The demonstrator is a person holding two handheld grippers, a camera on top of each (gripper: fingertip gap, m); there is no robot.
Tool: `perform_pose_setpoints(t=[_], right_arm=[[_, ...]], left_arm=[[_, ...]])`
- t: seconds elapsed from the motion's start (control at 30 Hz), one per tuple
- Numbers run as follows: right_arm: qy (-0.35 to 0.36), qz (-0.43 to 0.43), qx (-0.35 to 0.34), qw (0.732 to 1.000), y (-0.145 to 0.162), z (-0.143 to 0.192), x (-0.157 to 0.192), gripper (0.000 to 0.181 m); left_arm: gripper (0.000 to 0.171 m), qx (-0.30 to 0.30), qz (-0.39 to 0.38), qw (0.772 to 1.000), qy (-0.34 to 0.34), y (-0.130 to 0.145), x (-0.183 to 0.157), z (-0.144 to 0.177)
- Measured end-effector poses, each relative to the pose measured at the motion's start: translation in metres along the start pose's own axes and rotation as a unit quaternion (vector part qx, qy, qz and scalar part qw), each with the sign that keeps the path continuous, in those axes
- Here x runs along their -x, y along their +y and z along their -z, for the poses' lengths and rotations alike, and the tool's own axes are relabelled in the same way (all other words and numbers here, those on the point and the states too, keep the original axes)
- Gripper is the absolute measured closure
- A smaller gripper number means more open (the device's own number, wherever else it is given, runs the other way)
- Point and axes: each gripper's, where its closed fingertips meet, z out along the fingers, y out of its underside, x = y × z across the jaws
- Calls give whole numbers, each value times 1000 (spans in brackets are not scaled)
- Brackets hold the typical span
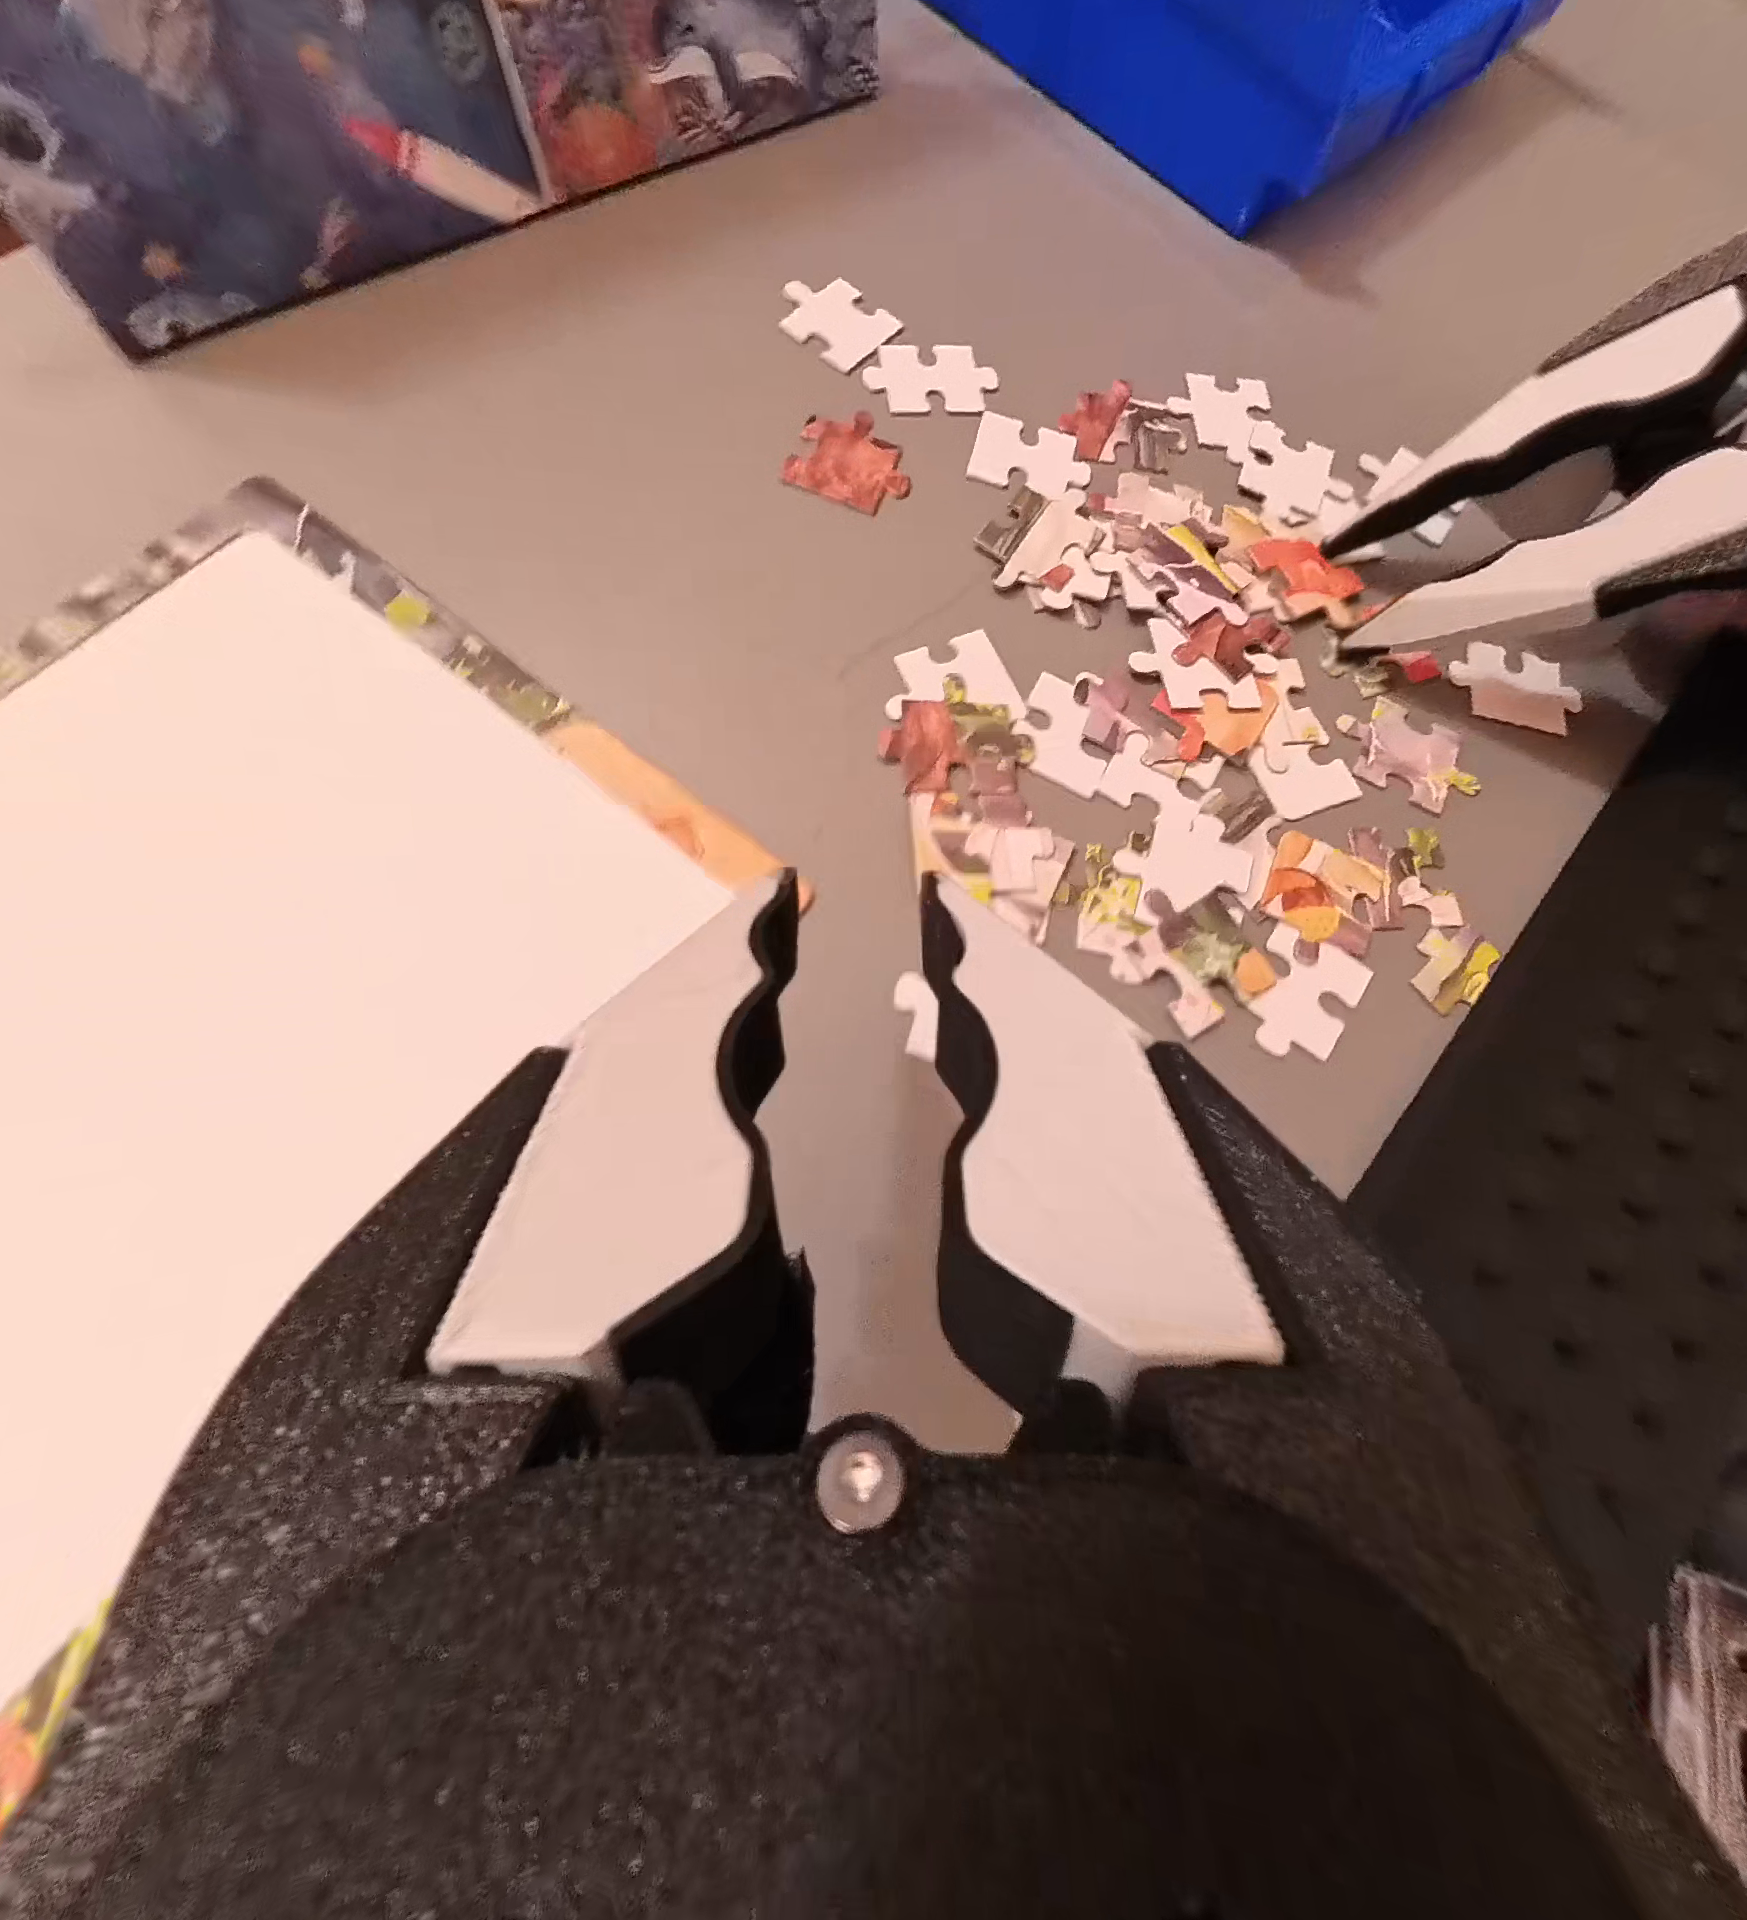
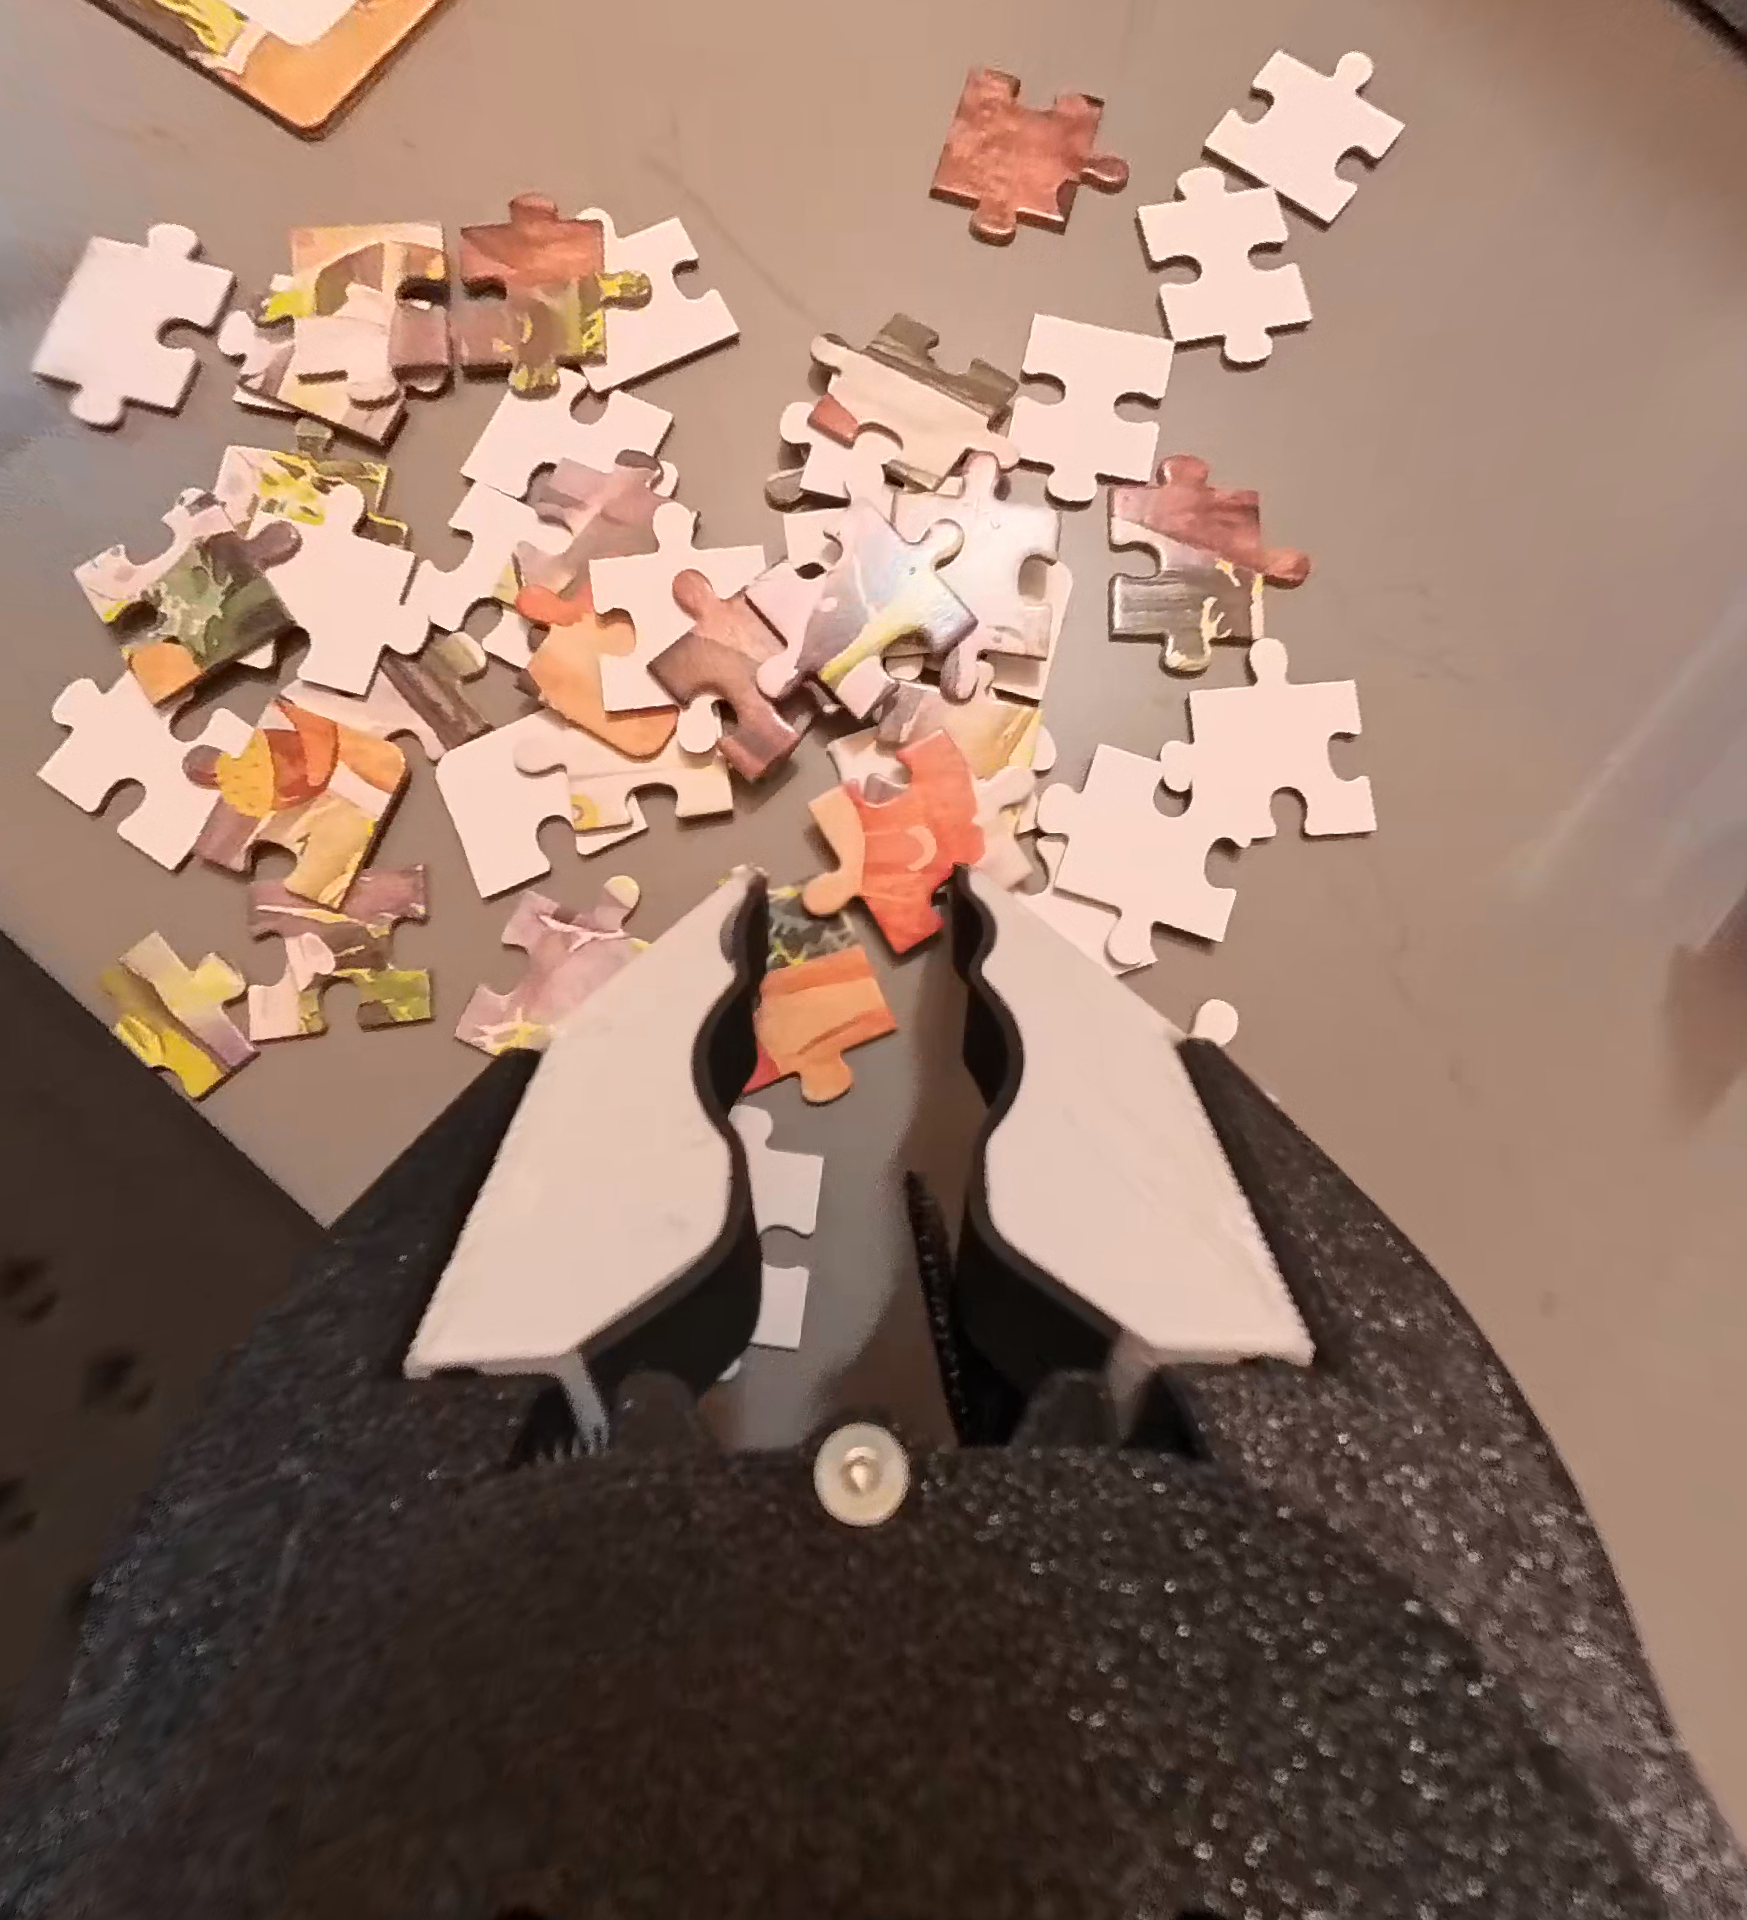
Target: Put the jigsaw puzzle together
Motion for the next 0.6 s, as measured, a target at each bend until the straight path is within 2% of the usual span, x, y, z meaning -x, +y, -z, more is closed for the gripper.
perform_pose_setpoints(t=[0.17,0.27,0.47,0.5,0.53,0.6], right_arm=[[24,40,-19,999,-11,5,-8,138],[-7,45,4,999,-9,-5,-10,130],[-15,23,3,1000,-9,-6,-19,146],[-12,23,-1,1000,-10,-3,-19,160],[-2,26,-4,1000,-12,2,-21,166],[17,29,-7,999,-17,12,-24,167]], left_arm=[[149,-17,55,998,-33,32,36,33],[149,-32,87,995,-48,45,58,56],[149,-53,112,987,-99,56,98,91],[149,-58,113,986,-110,57,105,97],[149,-61,115,984,-121,58,112,102],[149,-62,120,981,-142,61,128,110]])
